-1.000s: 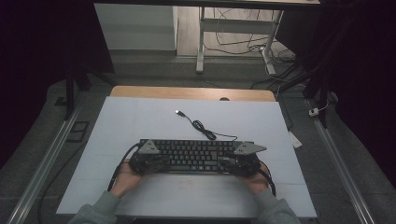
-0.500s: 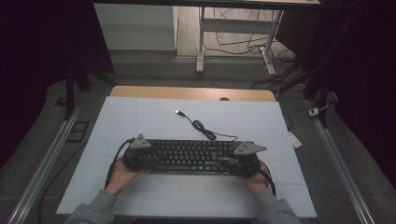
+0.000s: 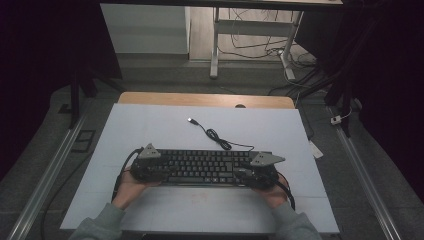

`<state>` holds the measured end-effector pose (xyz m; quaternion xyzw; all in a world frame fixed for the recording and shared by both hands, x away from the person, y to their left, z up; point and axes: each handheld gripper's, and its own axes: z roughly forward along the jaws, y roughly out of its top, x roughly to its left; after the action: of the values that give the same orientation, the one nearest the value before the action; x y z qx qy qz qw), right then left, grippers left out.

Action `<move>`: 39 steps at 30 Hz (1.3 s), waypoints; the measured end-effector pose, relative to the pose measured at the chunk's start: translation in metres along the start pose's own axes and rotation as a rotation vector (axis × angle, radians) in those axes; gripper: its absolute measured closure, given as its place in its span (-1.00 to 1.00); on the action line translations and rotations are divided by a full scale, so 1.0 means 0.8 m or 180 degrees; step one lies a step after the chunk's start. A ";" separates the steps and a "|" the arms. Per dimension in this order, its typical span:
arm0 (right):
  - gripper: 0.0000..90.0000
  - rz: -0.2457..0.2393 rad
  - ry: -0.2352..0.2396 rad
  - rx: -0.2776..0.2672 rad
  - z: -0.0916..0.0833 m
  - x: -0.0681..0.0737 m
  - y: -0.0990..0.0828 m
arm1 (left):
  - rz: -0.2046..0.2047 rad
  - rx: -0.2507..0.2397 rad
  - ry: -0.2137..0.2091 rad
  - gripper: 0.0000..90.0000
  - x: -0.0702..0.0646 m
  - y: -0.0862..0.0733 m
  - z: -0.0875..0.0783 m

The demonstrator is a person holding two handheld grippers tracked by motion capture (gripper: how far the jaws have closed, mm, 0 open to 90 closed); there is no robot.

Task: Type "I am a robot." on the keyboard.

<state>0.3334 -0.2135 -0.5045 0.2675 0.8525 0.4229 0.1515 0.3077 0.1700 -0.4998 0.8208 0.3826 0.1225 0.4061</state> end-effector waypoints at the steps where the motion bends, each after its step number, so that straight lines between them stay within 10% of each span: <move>1: 0.19 -0.0002 0.0000 0.0001 0.000 0.000 0.000 | -0.0008 -0.0008 0.0004 0.04 0.000 0.000 0.000; 17: 0.19 -0.0010 -0.0009 0.0004 0.001 0.001 0.000 | -0.0055 -0.0005 0.0080 0.17 0.011 -0.001 -0.002; 39: 0.19 0.0000 -0.0016 0.0042 0.002 0.002 0.000 | 0.0057 0.0388 0.0300 0.97 0.022 -0.011 0.005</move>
<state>0.3333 -0.2117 -0.5058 0.2695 0.8549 0.4166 0.1519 0.3175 0.1839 -0.5111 0.8407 0.4007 0.1411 0.3359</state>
